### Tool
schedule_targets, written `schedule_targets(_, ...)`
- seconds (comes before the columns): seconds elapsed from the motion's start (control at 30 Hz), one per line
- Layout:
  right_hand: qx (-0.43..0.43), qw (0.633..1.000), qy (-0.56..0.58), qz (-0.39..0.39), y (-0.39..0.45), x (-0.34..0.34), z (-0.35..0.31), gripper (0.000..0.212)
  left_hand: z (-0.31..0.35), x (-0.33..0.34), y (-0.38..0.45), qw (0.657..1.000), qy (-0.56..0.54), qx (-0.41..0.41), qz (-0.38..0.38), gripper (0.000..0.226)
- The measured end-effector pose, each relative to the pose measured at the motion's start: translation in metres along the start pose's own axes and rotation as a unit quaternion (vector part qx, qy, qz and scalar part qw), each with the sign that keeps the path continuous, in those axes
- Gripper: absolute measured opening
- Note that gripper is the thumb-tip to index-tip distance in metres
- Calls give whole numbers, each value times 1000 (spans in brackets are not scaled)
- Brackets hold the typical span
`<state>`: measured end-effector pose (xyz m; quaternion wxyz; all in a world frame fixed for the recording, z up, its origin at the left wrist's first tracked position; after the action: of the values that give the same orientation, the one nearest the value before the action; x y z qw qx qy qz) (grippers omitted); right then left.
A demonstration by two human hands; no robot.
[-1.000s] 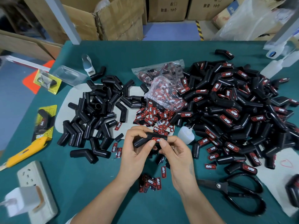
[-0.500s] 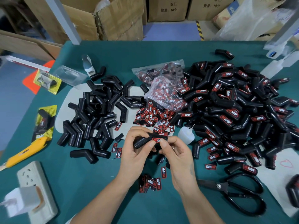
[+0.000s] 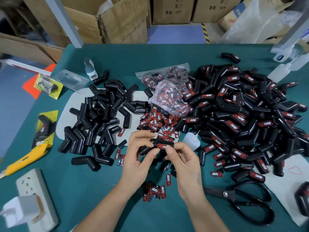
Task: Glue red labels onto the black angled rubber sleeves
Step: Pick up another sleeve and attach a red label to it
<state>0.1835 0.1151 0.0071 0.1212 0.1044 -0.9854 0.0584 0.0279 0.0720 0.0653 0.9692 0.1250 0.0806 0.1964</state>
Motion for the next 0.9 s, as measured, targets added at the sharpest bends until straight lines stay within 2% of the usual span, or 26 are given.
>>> schedule_targets(0.13, -28, 999, -31, -9, -3, 2, -11, 35, 15, -1, -3, 996, 43, 78, 12, 18)
schedule_targets(0.23, -50, 998, -38, -11, -3, 3, -19, 37, 21, -2, -6, 992, 51, 115, 13, 8)
schedule_targets(0.33, -76, 996, -45, -7, -5, 2, -26, 42, 26, -4, -10, 986, 68, 151, 14, 10)
schedule_targets(0.43, -96, 994, -49, -3, -6, 1, -30, 52, 35, -6, -15, 976, 93, 197, 28, 26)
schedule_targets(0.5, -102, 994, -46, -7, -6, 2, -32, 54, 40, -7, -17, 969, 101, 222, 33, 27)
schedule_targets(0.6, -104, 994, -42, -16, -6, 4, -34, 51, 41, -8, -18, 968, 102, 228, 32, 16)
schedule_targets(0.77, -104, 993, -45, -16, -6, 3, -32, 42, 41, -7, -16, 967, 123, 221, 37, 30)
schedule_targets(0.9, -99, 994, -49, -16, -6, 3, -30, 38, 43, -6, -14, 967, 133, 215, 36, 22)
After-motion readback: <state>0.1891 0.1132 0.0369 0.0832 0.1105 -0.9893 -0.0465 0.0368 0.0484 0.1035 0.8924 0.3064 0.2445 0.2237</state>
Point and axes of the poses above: each hand's wrist, its own y-axis towards the middle knuckle, its own x-axis out of the palm, z = x × y, the point moved 10 cm from there along y, towards the middle knuckle, and after that the axes turned 6 degrees about -x, right-handed, at the moved point
